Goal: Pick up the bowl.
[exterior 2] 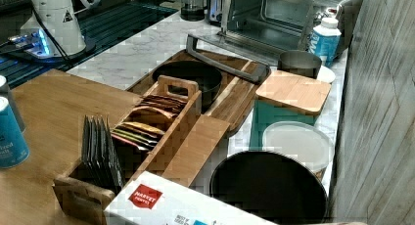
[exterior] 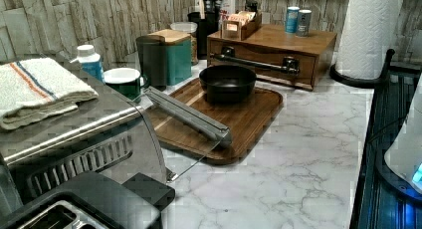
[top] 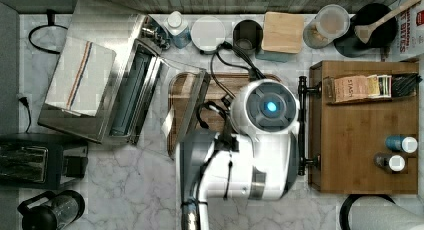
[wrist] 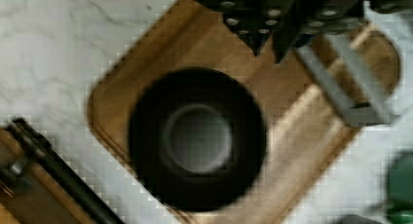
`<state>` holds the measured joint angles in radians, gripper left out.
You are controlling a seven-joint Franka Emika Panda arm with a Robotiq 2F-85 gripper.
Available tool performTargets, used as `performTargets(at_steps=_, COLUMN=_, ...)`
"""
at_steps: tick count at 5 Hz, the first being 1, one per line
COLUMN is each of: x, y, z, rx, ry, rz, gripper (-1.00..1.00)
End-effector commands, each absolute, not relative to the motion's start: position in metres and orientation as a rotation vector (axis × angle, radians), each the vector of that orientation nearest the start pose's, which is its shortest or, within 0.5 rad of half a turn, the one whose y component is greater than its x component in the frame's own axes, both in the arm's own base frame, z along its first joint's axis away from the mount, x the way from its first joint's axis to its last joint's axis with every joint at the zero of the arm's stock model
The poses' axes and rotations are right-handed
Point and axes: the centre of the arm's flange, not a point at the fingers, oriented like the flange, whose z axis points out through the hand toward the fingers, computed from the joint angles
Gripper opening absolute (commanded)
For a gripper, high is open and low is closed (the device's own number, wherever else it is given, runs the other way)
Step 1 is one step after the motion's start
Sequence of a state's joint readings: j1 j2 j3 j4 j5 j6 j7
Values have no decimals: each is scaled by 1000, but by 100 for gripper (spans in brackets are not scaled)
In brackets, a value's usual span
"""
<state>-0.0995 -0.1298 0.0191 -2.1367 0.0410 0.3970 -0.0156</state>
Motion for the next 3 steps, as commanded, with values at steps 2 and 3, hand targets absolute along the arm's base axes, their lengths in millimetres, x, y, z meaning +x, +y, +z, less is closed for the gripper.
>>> performTargets(at_steps=2, x=448, y=-115, z=437, rx=-2579, ry=1660, rz=4, gripper=100)
performTargets(at_steps=3, x=440, y=-126, z=413, rx=-2566, ry=1688, rz=59, gripper=100)
